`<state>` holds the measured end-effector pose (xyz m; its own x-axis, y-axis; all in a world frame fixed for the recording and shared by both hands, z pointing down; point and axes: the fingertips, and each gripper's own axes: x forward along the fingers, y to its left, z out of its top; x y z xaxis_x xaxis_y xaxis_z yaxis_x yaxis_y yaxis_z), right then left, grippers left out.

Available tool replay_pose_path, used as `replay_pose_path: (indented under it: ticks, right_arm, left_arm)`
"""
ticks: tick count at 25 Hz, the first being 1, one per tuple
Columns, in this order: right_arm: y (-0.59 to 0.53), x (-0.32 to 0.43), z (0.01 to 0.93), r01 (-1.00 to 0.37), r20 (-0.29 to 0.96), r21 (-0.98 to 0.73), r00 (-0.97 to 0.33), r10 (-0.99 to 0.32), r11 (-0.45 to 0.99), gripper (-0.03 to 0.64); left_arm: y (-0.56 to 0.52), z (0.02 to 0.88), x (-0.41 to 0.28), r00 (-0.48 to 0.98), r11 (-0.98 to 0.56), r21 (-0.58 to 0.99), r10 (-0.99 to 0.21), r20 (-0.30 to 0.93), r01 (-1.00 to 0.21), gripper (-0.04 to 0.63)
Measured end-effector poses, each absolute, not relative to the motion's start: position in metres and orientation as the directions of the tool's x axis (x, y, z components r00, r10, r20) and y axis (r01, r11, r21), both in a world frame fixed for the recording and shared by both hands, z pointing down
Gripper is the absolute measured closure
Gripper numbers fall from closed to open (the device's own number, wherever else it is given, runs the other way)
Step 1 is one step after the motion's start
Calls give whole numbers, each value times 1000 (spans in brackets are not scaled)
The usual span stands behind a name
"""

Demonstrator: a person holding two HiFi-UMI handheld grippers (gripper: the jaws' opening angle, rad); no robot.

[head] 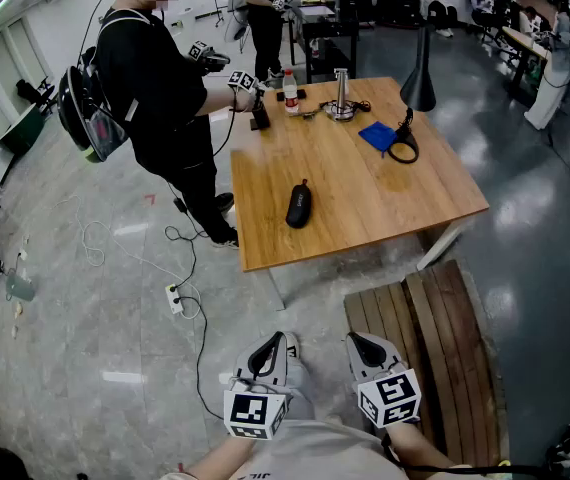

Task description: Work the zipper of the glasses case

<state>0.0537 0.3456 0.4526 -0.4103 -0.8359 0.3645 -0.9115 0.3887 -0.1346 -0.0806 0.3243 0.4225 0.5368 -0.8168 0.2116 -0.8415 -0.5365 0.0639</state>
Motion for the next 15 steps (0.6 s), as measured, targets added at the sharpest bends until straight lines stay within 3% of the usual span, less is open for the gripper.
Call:
replay_pose_path:
  ticks: [9, 15]
  right_arm:
    - [170, 14, 420, -911, 341, -104, -410, -846, 400, 616]
    - [110, 0, 415, -911, 348, -107, -409, -844, 397, 615]
  left_arm:
    - [152, 382, -107, 606, -618, -30, -779, 161, -786, 589]
    - [91, 382, -105, 641, -653, -14, -747, 178, -757, 589]
